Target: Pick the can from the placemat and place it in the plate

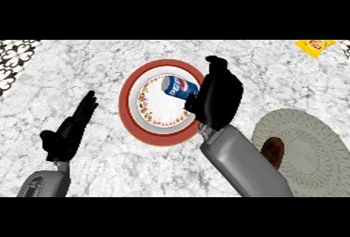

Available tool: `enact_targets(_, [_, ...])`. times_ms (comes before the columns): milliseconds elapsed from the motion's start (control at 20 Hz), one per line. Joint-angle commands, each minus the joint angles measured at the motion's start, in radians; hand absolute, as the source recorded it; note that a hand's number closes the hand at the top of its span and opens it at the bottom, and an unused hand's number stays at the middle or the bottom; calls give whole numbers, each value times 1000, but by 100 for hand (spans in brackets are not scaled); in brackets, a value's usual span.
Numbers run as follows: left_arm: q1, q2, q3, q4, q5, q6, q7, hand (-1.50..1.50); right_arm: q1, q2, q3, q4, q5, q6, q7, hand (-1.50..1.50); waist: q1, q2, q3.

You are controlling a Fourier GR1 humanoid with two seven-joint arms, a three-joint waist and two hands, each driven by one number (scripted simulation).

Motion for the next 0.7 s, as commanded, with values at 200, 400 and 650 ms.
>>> enact_targets(200, [-6, -3, -12, -4, -12, 0, 4, 0, -54, 13, -77, 106, -45, -284, 232, -150, 15, -2, 1])
enact_targets(400, [-4, -1, 7, 1, 7, -5, 4, 0, -64, 13, -143, 72, 2, -428, 172, -150, -2, -6, 2])
enact_targets(650, [28, 3, 12, 7, 7, -7, -10, 0, 40, 13, -173, -57, -18, -603, 122, -150, -40, -20, 3])
